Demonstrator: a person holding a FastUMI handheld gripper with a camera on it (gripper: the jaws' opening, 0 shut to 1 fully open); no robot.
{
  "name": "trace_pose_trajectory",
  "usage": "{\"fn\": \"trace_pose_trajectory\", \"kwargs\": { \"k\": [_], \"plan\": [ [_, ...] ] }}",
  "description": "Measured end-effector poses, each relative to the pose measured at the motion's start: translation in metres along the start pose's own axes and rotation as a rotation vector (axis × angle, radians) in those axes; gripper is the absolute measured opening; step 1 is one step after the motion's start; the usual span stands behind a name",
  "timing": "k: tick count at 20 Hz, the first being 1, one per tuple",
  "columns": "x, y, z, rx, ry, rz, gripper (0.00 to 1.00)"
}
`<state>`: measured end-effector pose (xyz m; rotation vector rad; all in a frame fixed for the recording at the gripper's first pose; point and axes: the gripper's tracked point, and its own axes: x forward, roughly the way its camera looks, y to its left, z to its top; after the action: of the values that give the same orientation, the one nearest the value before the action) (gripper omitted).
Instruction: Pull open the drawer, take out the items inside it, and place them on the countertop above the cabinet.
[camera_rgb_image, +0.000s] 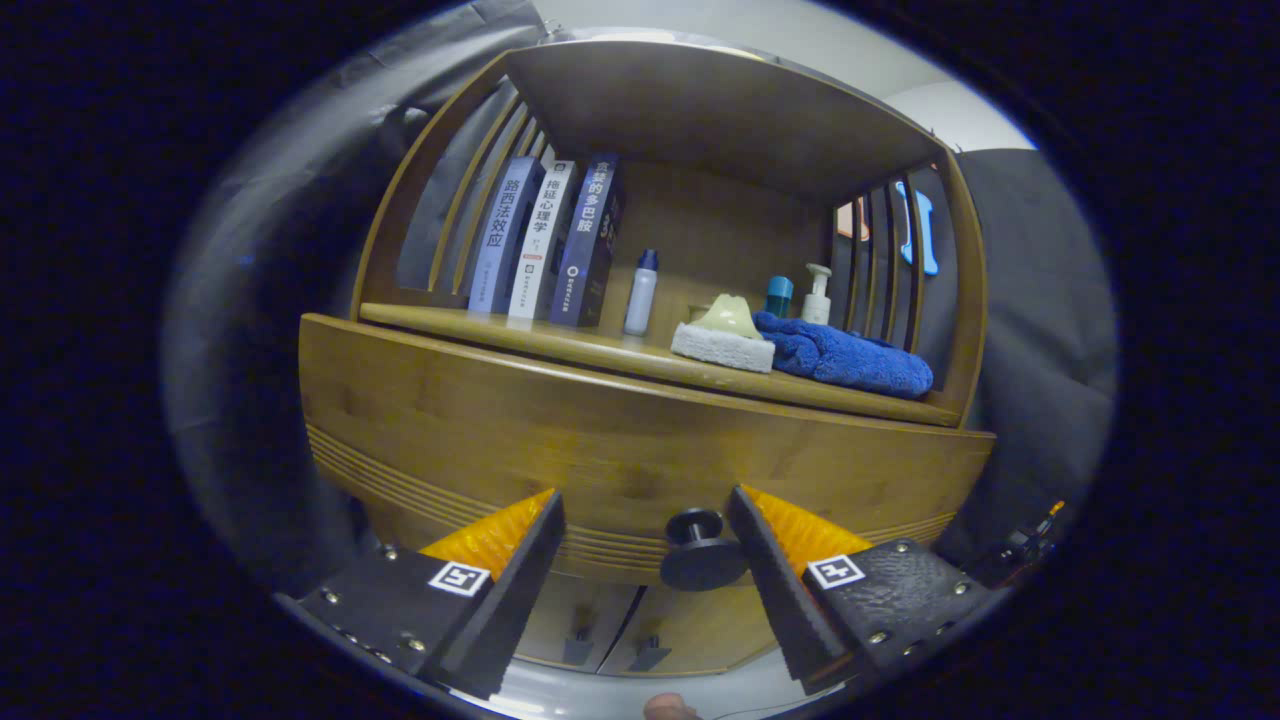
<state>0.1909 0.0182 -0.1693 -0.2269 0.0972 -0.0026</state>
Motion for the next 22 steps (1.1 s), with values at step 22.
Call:
{"fn": "trace_pose_trajectory", "kwargs": {
  "k": [22],
  "plan": [
    [0.023,0.001,0.003,0.013,0.157,0.007,1.0]
  ]
}}
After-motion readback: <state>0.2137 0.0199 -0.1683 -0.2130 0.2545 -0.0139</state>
